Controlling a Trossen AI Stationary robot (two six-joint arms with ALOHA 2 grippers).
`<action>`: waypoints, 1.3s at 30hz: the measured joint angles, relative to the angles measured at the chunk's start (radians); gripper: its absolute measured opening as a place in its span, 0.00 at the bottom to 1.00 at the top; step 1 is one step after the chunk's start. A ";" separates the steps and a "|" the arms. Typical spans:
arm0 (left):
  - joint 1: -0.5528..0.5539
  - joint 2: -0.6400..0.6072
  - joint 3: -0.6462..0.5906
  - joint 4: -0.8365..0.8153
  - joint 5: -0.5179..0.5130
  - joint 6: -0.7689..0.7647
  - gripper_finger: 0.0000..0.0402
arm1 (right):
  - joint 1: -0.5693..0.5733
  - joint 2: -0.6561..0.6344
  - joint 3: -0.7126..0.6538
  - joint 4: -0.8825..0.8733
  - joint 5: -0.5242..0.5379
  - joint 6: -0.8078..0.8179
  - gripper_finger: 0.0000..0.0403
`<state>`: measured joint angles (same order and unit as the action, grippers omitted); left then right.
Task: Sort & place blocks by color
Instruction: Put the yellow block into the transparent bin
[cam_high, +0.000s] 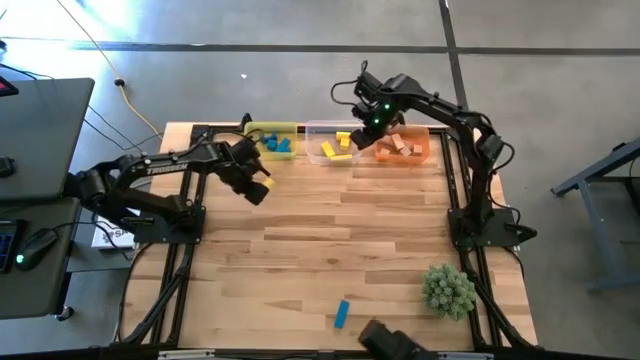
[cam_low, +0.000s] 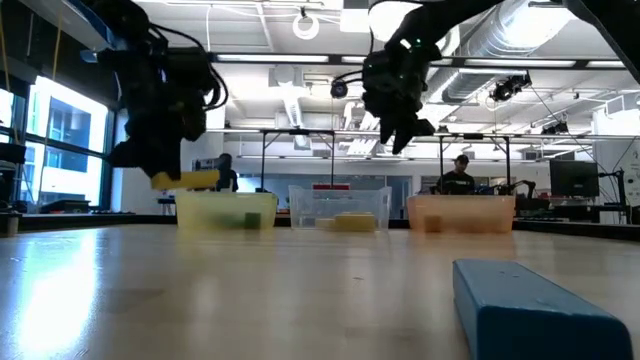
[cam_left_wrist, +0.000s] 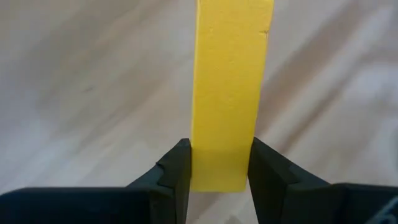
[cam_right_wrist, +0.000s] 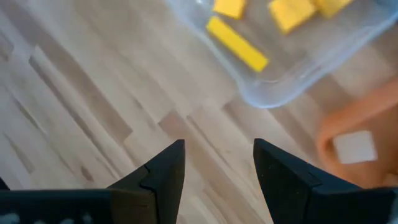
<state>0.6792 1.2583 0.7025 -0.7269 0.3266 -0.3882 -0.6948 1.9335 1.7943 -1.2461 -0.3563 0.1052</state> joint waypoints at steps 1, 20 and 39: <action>0.000 -0.008 0.007 0.001 0.026 0.020 0.25 | 0.014 0.000 0.000 0.000 0.000 0.000 0.44; -0.035 -0.039 0.037 -0.007 0.523 0.219 0.25 | 0.392 0.002 0.000 0.251 0.134 -0.238 0.44; -0.139 -0.039 0.037 0.083 0.664 0.108 0.25 | 0.619 0.002 0.000 0.679 0.178 -0.723 0.44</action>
<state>0.5407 1.2190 0.7391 -0.6434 0.9902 -0.2800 -0.0757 1.9354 1.7943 -0.5674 -0.1780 -0.6178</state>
